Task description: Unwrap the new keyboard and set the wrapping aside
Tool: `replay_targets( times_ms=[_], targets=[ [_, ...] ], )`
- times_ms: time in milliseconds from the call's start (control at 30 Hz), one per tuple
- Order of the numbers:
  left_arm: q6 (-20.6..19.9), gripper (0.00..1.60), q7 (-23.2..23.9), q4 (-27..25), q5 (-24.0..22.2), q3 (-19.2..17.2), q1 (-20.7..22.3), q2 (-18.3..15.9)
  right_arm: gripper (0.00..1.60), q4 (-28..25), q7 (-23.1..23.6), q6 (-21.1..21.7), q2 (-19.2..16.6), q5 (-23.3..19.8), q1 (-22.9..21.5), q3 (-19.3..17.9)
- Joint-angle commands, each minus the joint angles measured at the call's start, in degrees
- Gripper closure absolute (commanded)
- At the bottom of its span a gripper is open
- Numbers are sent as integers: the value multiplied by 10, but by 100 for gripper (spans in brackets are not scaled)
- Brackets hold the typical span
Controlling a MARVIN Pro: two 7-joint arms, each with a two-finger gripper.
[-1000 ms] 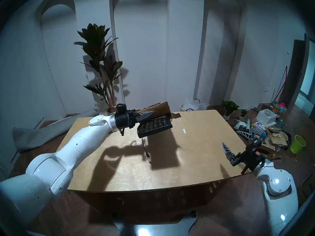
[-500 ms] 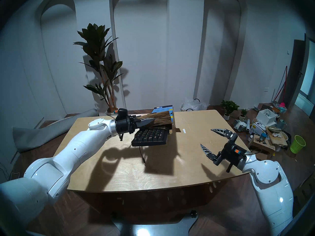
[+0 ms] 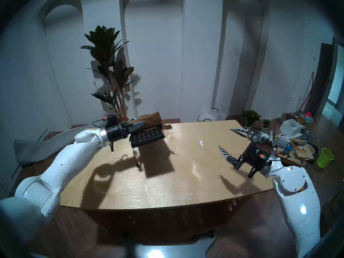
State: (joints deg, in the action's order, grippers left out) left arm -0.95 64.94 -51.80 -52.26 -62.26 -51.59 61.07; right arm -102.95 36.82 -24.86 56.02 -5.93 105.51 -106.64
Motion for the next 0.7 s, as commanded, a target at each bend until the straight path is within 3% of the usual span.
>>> replay_targets(
  times_ms=[0,267,500,667],
  targets=[
    [-16,160,-2,-66,-38,-33,-13,-14,0,-1,-4,-23,-2,-18,-22,-13],
    [-33,160,-9,-115,-56,-46,-24,-7,0,7,-3,-27,-4,-21,-24,-19],
    [-40,160,-44,-167,-51,-79,-53,-60,0,20,-2,-32,-5,-24,-26,-20],
    [-49,160,-65,-187,-51,-88,-77,-72,0,25,-2,-35,-4,-26,-29,-18]
  ],
)
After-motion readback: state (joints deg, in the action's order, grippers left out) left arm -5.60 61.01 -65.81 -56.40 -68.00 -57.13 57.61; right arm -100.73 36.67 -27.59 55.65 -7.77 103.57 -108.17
